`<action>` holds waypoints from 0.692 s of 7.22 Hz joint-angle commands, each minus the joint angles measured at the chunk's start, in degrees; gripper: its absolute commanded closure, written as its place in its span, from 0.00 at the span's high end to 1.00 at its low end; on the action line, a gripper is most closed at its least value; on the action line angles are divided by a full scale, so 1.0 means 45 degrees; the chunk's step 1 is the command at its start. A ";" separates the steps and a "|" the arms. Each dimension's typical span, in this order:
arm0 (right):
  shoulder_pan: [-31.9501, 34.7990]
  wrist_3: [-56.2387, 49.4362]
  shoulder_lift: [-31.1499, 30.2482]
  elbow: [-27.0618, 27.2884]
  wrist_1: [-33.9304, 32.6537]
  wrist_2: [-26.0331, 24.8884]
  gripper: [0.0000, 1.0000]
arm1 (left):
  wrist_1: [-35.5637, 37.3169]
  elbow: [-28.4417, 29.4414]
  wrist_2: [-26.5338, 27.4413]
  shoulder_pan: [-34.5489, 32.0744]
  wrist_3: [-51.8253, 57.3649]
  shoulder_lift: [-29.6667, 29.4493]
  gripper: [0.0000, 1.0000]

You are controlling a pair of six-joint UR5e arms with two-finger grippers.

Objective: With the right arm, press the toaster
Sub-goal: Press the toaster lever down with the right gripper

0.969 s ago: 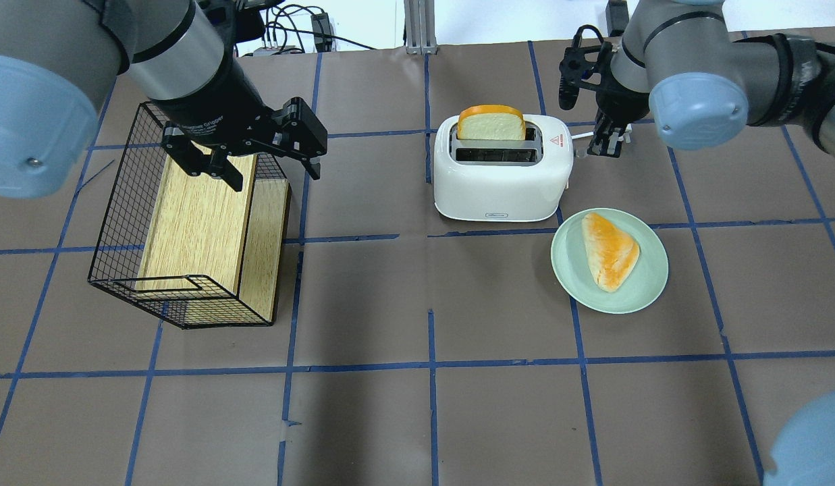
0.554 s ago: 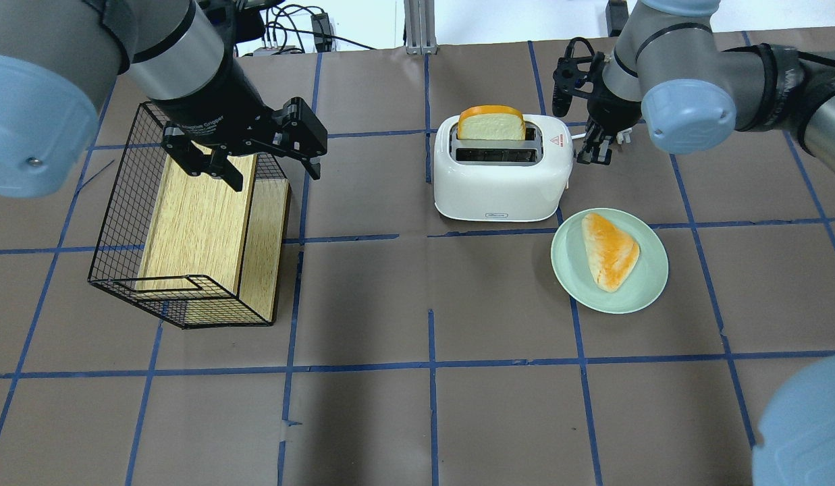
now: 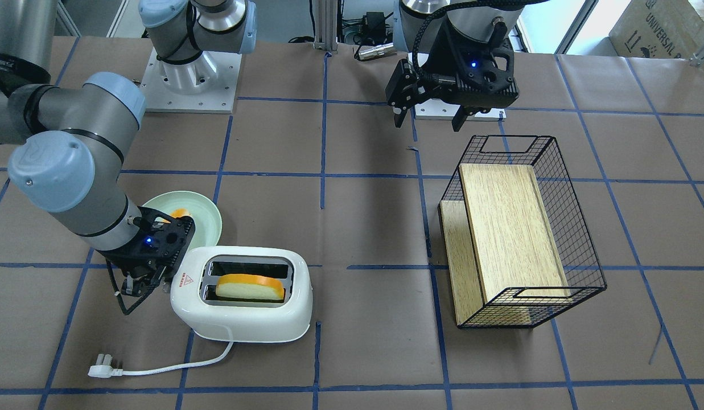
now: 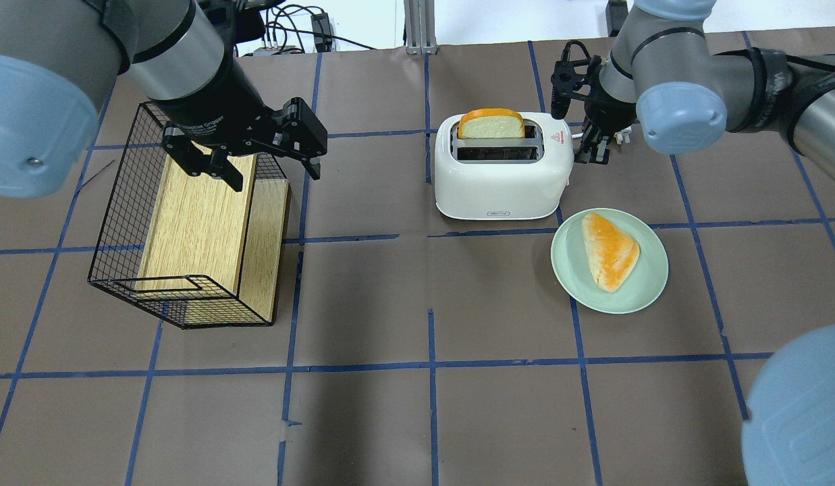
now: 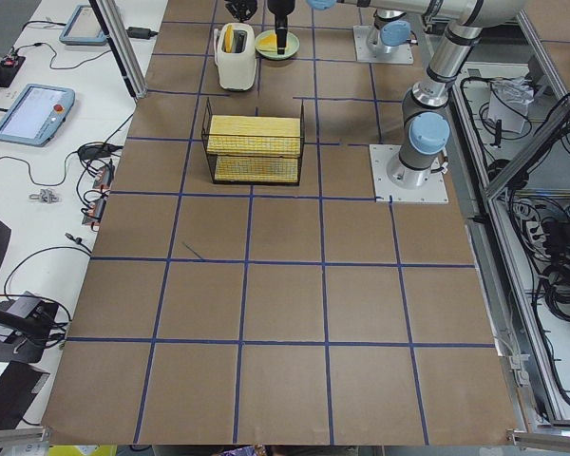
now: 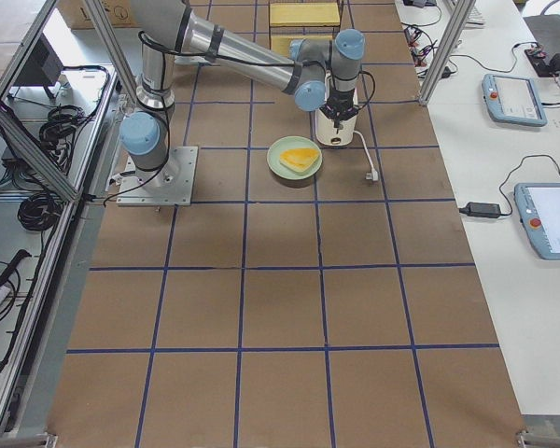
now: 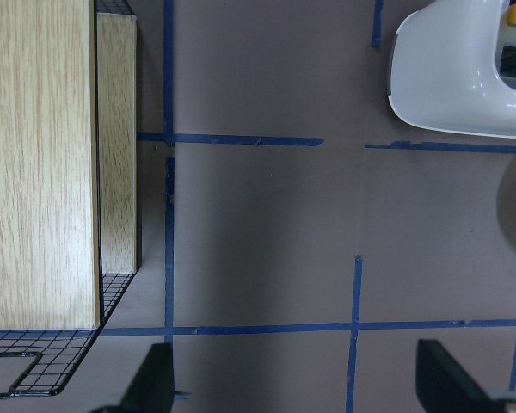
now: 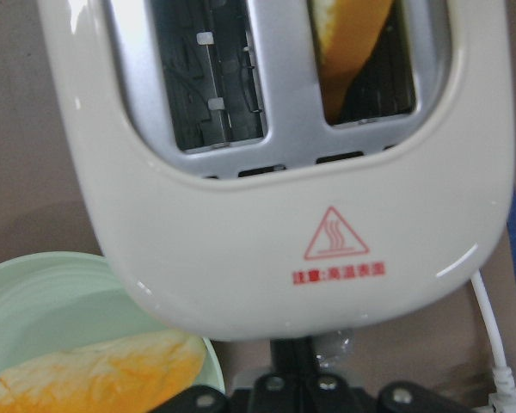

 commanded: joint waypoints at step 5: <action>-0.0047 -0.0212 0.0379 0.0146 -0.0426 0.0023 0.08 | 0.0000 0.0000 0.0001 -0.0001 0.0000 -0.0003 1.00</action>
